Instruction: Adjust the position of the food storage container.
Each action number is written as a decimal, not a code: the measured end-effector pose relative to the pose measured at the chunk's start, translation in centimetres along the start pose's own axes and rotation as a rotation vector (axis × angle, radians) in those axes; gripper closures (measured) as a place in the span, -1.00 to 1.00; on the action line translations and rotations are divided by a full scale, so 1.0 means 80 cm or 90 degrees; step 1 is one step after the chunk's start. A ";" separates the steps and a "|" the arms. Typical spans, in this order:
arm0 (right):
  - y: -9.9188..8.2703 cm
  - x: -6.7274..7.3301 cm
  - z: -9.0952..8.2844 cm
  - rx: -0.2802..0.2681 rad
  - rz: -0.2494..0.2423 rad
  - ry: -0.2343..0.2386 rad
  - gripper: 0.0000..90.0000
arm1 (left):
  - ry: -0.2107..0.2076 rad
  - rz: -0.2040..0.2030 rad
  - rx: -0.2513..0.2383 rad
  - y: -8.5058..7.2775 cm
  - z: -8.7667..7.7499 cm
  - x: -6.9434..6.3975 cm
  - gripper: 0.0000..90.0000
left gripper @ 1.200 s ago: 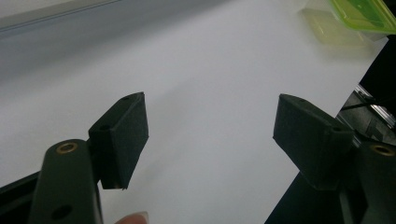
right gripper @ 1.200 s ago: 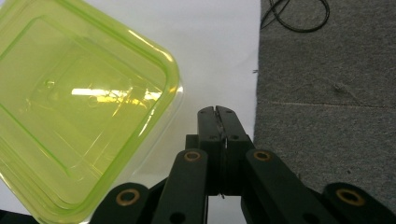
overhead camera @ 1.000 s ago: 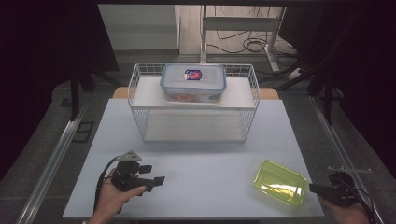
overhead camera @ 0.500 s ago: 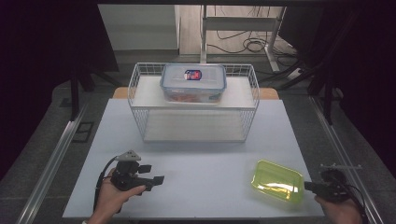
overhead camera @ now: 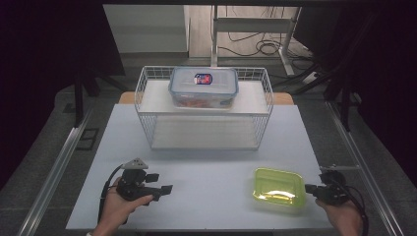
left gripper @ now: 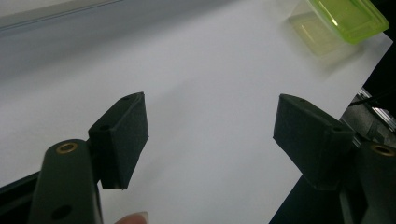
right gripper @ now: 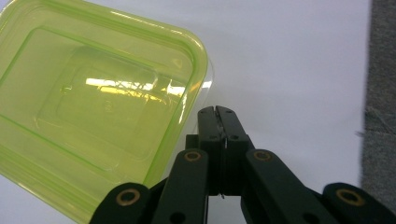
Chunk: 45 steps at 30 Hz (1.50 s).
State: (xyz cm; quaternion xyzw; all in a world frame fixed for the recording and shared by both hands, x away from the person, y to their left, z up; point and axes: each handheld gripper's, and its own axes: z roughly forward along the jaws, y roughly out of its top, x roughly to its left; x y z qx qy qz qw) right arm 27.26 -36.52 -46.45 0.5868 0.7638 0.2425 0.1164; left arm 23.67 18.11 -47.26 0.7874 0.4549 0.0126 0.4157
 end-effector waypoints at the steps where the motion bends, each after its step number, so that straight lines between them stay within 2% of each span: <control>1: 0.002 0.004 0.002 0.000 -0.005 0.002 0.98 | 0.000 0.000 0.000 0.000 0.000 0.000 -0.43; 8: 0.014 0.026 0.012 0.001 -0.022 0.013 0.98 | 0.000 -0.003 0.000 0.000 0.000 0.001 -0.43; 20: 0.018 0.063 0.023 0.017 -0.052 0.033 0.98 | 0.004 -0.009 0.000 -0.001 -0.001 0.005 -0.43; 25: 0.023 0.091 0.030 0.021 -0.078 0.060 0.98 | 0.005 -0.009 0.001 -0.001 0.000 0.006 -0.43; 26: 0.023 0.091 0.030 0.021 -0.078 0.060 0.98 | 0.005 -0.009 0.001 -0.001 0.000 0.006 -0.43; 27: 0.024 0.103 0.033 0.025 -0.091 0.069 0.98 | 0.006 -0.009 0.002 -0.001 0.000 0.006 -0.43; 28: 0.024 0.103 0.033 0.025 -0.091 0.069 0.98 | 0.006 -0.009 0.002 -0.001 0.000 0.006 -0.43; 29: 0.026 0.115 0.037 0.030 -0.101 0.079 0.98 | 0.006 -0.010 0.003 -0.002 0.000 0.007 -0.43; 31: 0.027 0.126 0.041 0.032 -0.109 0.093 0.98 | 0.007 -0.011 0.003 -0.002 0.000 0.007 -0.43; 32: 0.027 0.126 0.041 0.032 -0.109 0.093 0.98 | 0.007 -0.011 0.003 -0.002 0.000 0.007 -0.43; 33: 0.029 0.136 0.046 0.039 -0.120 0.100 0.98 | 0.007 -0.010 0.004 -0.002 0.000 0.008 -0.43; 34: 0.029 0.136 0.046 0.039 -0.120 0.100 0.98 | 0.007 -0.010 0.004 -0.002 0.000 0.008 -0.43; 35: 0.030 0.145 0.051 0.043 -0.130 0.105 0.98 | 0.008 -0.012 0.004 -0.002 0.000 0.009 -0.43; 43: 0.037 0.180 0.069 0.056 -0.163 0.121 0.98 | 0.009 -0.015 0.004 -0.003 0.001 0.010 -0.43; 44: 0.037 0.180 0.069 0.056 -0.163 0.121 0.98 | 0.009 -0.015 0.004 -0.003 0.001 0.010 -0.43; 45: 0.038 0.188 0.072 0.056 -0.168 0.126 0.98 | 0.009 -0.017 0.003 -0.003 0.000 0.011 -0.43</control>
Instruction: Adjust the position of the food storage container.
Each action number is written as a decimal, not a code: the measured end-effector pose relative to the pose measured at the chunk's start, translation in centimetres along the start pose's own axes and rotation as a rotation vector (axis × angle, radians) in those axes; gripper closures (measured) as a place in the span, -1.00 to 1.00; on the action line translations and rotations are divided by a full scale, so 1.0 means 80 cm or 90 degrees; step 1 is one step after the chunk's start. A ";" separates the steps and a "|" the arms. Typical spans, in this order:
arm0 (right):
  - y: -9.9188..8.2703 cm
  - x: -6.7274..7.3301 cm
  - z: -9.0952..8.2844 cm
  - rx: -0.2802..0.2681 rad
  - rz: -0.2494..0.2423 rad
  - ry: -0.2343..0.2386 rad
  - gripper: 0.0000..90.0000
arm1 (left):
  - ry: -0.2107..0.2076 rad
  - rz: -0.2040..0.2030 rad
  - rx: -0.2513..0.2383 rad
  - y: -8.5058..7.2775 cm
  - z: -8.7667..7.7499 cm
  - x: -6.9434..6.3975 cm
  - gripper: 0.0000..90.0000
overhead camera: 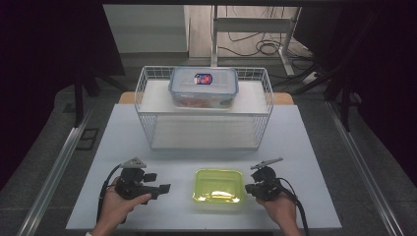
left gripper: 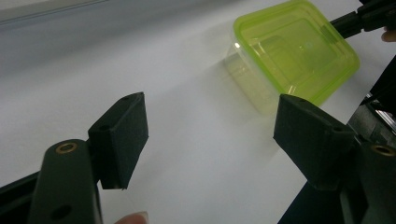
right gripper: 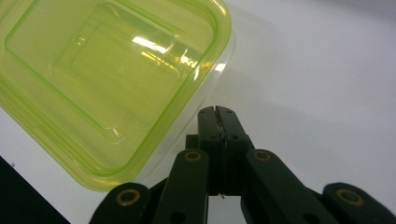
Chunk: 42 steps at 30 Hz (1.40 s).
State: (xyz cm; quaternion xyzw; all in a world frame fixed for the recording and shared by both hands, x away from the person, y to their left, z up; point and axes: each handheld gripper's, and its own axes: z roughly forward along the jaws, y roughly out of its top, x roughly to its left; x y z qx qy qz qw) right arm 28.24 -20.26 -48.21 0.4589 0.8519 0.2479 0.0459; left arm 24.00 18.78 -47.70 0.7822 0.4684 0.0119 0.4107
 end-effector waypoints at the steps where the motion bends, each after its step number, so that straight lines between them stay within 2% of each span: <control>1: 0.000 0.000 0.000 0.000 0.000 0.000 0.98 | 0.000 0.000 0.000 0.000 0.000 0.000 -0.43; 7: 0.013 0.021 0.016 0.002 -0.023 0.012 0.98 | 0.003 -0.005 0.000 -0.001 -0.001 0.004 -0.43; 12: 0.022 0.032 0.027 -0.001 -0.036 0.009 0.98 | 0.004 -0.007 0.000 -0.002 -0.002 0.005 -0.43; 21: 0.025 0.033 0.029 -0.006 -0.039 0.014 0.98 | 0.006 -0.009 -0.002 -0.003 -0.004 0.007 -0.43; 27: 0.019 0.015 0.013 -0.039 -0.013 0.012 0.97 | 0.007 -0.028 -0.017 -0.003 -0.006 0.009 -0.46; 28: 0.017 0.010 0.010 -0.048 -0.002 0.023 0.96 | 0.004 -0.030 -0.021 -0.003 -0.007 0.008 -0.46; 31: 0.009 -0.004 0.002 -0.074 0.027 0.082 0.57 | -0.031 -0.053 -0.033 -0.004 -0.009 0.010 -0.47; 33: 0.005 -0.012 -0.003 -0.085 0.042 0.117 0.39 | -0.049 -0.071 -0.041 -0.005 -0.010 0.013 -0.47; 34: 0.003 -0.015 -0.005 -0.089 0.054 0.132 0.35 | -0.054 -0.079 -0.044 -0.006 -0.010 0.014 -0.48; 35: 0.003 -0.015 -0.005 -0.089 0.054 0.132 0.35 | -0.054 -0.079 -0.044 -0.006 -0.010 0.014 -0.48; 36: -0.001 -0.023 -0.009 -0.102 0.075 0.144 0.27 | -0.064 -0.095 -0.056 -0.007 -0.010 0.016 -0.47; 37: -0.002 -0.026 -0.011 -0.107 0.082 0.153 0.24 | -0.075 -0.106 -0.063 -0.007 -0.011 0.018 -0.47; 38: -0.003 -0.030 -0.012 -0.114 0.090 0.167 0.20 | -0.084 -0.115 -0.070 -0.008 -0.011 0.020 -0.46; 42: -0.004 -0.036 -0.014 -0.148 0.110 0.238 0.08 | -0.091 -0.125 -0.077 -0.008 -0.009 0.021 -0.45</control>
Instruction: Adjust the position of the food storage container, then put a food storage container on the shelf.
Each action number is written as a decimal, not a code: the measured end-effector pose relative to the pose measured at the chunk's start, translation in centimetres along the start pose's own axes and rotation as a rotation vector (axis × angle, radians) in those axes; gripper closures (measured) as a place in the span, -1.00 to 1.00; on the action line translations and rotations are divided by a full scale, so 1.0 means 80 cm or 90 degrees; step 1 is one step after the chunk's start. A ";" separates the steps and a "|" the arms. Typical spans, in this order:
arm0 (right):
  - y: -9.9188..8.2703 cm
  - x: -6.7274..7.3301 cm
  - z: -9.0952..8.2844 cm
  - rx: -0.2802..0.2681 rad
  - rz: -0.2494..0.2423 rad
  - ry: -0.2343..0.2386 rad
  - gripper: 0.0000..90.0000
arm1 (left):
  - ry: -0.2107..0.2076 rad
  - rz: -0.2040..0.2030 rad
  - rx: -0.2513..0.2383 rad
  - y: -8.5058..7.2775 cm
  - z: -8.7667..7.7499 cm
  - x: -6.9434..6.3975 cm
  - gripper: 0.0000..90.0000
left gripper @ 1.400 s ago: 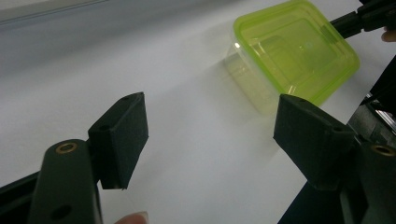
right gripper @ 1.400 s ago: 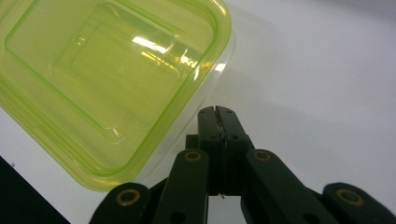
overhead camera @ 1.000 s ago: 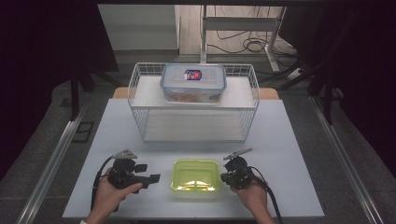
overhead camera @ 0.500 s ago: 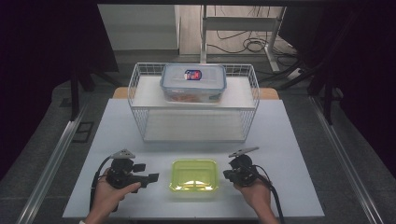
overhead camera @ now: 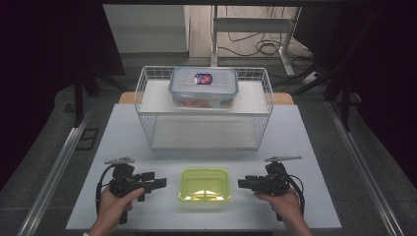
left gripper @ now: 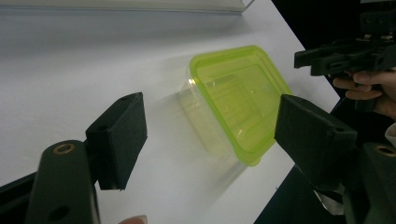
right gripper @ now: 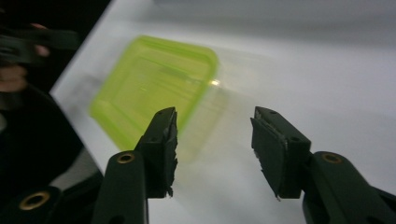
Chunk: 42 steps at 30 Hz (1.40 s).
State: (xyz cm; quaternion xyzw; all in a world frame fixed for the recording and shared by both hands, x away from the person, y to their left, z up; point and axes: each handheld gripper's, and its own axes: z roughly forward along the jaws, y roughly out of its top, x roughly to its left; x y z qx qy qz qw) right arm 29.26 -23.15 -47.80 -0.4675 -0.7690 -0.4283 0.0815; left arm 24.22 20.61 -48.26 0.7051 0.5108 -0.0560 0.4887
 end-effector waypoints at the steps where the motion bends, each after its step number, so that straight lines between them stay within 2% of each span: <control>1: 0.000 0.000 0.000 -0.006 0.002 0.015 0.06 | -0.009 -0.004 0.000 0.000 0.001 0.000 -0.45; 2: 0.000 0.000 0.000 -0.010 0.006 0.030 0.04 | -0.019 -0.011 0.000 0.000 0.003 0.001 -0.45; 4: 0.000 0.001 0.000 -0.014 0.010 0.040 0.02 | -0.025 -0.015 0.004 -0.001 0.005 0.002 -0.45; 10: 0.000 0.000 0.001 -0.025 0.020 0.040 -0.01 | -0.025 -0.015 0.017 -0.004 0.014 0.002 -0.46; 16: 0.001 0.001 0.010 -0.017 0.032 0.046 0.00 | -0.047 -0.047 0.021 -0.004 0.028 0.006 -0.43; 19: 0.002 0.000 0.015 -0.017 0.042 0.050 0.01 | -0.069 -0.068 0.024 -0.002 0.035 0.008 -0.39; 21: 0.003 -0.001 0.018 -0.013 0.051 0.053 0.04 | -0.072 -0.072 0.026 -0.002 0.037 0.009 -0.37; 22: 0.003 -0.003 0.019 -0.010 0.055 0.052 0.06 | -0.075 -0.084 0.029 -0.002 0.042 0.011 -0.36; 24: 0.004 -0.005 0.022 -0.007 0.062 0.053 0.09 | -0.080 -0.092 0.036 -0.002 0.046 0.014 -0.33; 29: 0.004 -0.008 0.029 0.001 0.077 0.067 0.17 | -0.090 -0.105 0.048 -0.002 0.055 0.018 -0.23; 30: 0.003 -0.008 0.034 0.009 0.083 0.069 0.20 | -0.106 -0.137 0.053 -0.004 0.059 0.024 -0.20; 32: 0.003 -0.008 0.038 0.015 0.086 0.069 0.22 | -0.099 -0.145 0.059 -0.005 0.060 0.029 -0.14; 37: 0.001 -0.008 0.045 0.026 0.096 0.062 0.25 | -0.110 -0.148 0.063 -0.005 0.065 0.030 0.01; 38: 0.000 -0.009 0.046 0.029 0.095 0.062 0.26 | -0.113 -0.147 0.078 -0.006 0.070 0.029 0.03; 42: 0.000 -0.008 0.049 0.034 0.103 0.063 0.32 | -0.127 -0.153 0.093 -0.008 0.078 0.029 0.12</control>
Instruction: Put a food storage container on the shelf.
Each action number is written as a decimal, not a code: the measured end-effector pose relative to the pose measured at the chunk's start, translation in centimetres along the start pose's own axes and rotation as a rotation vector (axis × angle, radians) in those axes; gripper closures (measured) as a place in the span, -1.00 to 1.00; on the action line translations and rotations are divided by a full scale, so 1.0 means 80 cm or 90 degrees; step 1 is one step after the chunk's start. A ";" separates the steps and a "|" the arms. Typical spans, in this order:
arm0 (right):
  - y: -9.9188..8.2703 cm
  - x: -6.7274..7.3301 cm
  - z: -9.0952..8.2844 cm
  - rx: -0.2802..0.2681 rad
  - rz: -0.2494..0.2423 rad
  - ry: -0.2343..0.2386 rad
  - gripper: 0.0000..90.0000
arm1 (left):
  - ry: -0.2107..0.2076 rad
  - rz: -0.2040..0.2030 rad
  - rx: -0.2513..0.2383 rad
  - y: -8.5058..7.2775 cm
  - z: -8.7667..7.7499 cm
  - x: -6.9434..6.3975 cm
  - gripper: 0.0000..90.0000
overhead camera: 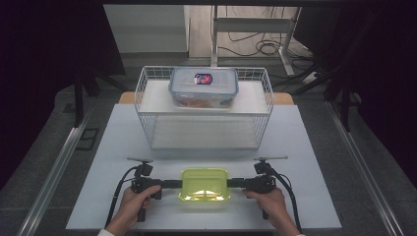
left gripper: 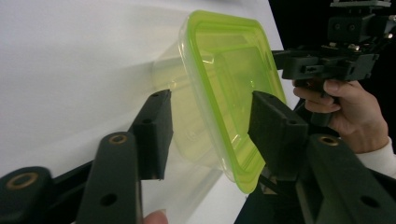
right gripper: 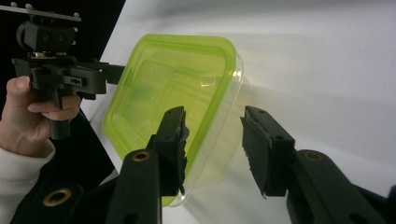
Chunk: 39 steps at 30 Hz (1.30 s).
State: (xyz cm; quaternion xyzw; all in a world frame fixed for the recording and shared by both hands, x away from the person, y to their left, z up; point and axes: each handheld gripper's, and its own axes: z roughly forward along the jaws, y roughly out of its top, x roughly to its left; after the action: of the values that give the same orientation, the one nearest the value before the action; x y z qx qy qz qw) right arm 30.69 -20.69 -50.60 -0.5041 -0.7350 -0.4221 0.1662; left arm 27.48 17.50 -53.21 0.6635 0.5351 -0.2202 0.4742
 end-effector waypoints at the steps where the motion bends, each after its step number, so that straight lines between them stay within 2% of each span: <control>1: 0.000 -0.001 0.001 0.001 0.000 -0.001 0.34 | 0.000 -0.001 0.001 0.000 0.002 0.000 0.15; 7: -0.002 -0.005 0.005 0.005 0.019 0.015 0.43 | -0.012 -0.007 0.011 -0.001 0.005 -0.001 0.39; 10: -0.004 -0.006 0.008 0.012 0.036 0.039 0.60 | -0.011 -0.006 0.024 -0.002 0.007 -0.002 0.54; 12: -0.005 -0.005 0.009 0.020 0.041 0.040 0.64 | -0.017 -0.007 0.029 -0.003 0.008 -0.002 0.65; 18: -0.005 -0.002 0.004 0.008 0.057 0.049 0.76 | -0.031 -0.007 0.021 -0.004 0.004 -0.008 0.80; 28: -0.005 0.003 0.001 0.008 0.049 0.047 0.79 | -0.031 0.004 0.014 -0.004 0.001 -0.011 0.82; 39: -0.001 0.009 -0.006 -0.006 0.033 0.078 0.79 | -0.046 0.016 0.004 -0.001 -0.010 -0.018 0.82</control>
State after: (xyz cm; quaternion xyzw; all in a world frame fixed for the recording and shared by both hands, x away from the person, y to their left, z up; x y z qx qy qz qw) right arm 30.24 -20.62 -49.86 -0.4969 -0.7081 -0.4511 0.2196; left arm 26.77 17.42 -51.71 0.6633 0.5088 -0.2396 0.4938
